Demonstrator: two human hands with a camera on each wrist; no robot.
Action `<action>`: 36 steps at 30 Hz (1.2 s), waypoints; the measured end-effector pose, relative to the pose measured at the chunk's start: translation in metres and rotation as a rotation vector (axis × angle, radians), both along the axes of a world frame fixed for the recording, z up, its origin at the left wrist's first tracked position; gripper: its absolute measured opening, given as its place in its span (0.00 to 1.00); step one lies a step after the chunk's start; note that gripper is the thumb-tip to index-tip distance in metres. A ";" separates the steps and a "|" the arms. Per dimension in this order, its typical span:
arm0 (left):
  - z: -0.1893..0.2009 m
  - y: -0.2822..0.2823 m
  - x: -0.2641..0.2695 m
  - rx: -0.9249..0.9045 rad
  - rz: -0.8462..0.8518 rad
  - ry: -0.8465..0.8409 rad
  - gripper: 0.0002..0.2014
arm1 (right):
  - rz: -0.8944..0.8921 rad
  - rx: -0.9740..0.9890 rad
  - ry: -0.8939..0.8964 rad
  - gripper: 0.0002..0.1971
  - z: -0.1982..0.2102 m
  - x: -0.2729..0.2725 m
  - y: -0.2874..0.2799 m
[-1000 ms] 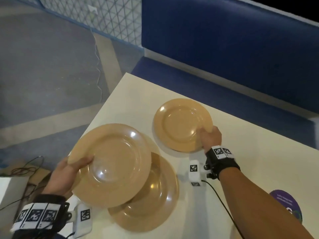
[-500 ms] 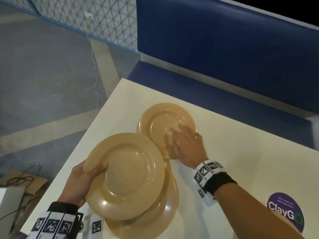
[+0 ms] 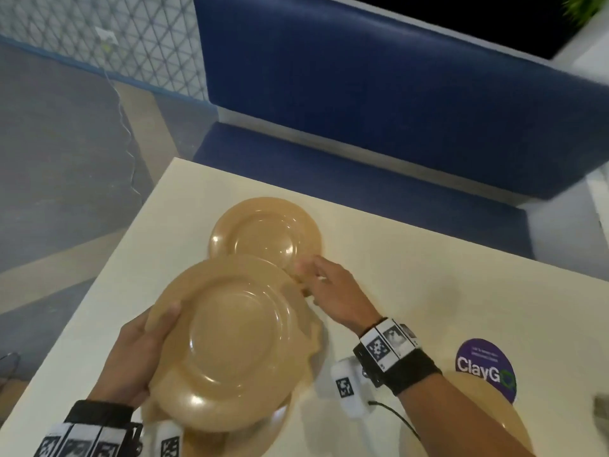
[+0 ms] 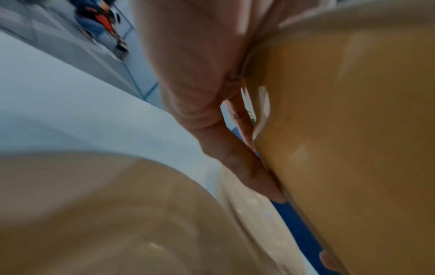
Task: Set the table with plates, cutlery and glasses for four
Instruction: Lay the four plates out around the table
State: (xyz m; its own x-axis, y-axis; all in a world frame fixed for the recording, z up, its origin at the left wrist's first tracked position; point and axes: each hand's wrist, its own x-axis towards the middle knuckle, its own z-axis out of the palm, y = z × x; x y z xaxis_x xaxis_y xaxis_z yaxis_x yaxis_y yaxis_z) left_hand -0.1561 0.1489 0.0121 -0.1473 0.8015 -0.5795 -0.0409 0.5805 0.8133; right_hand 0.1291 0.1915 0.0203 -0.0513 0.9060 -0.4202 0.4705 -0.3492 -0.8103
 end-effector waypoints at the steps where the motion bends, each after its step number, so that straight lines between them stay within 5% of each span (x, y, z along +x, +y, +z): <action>1: 0.002 0.004 0.019 0.009 -0.041 -0.026 0.11 | 0.000 -0.062 0.051 0.16 0.009 0.011 -0.013; 6: 0.001 0.016 0.114 0.067 -0.326 -0.070 0.12 | -0.389 0.004 0.001 0.08 0.013 0.124 -0.063; 10: -0.016 0.016 0.144 0.255 -0.582 0.345 0.09 | -0.780 -0.045 -0.202 0.13 -0.010 0.241 -0.090; 15: -0.017 -0.003 0.168 0.300 -0.731 0.646 0.10 | -0.965 -0.132 -0.236 0.17 -0.053 0.312 -0.093; 21: -0.017 -0.023 0.195 0.253 -0.694 0.767 0.11 | -0.744 -0.144 -0.529 0.26 -0.055 0.319 -0.096; 25: -0.020 -0.005 0.195 0.263 -0.676 0.920 0.14 | -0.186 0.143 -0.851 0.25 -0.059 0.293 -0.092; 27: -0.020 0.010 0.188 0.207 -0.657 0.981 0.17 | 0.078 0.097 -0.888 0.29 -0.070 0.277 -0.083; 32: -0.037 0.045 0.167 0.041 -0.843 1.135 0.37 | 0.090 -0.102 -0.866 0.30 -0.081 0.267 -0.094; 36: -0.056 0.053 0.157 -0.007 -1.026 1.168 0.40 | 0.037 -0.186 -0.841 0.31 -0.073 0.278 -0.110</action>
State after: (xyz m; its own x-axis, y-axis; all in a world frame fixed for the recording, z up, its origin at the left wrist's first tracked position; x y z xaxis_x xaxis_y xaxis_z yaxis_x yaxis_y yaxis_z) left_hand 0.0005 0.2021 -0.0442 0.0869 0.8357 -0.5423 0.9938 -0.0345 0.1061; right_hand 0.4071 0.0811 -0.0528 0.3150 0.8226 -0.4734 0.9025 -0.4140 -0.1189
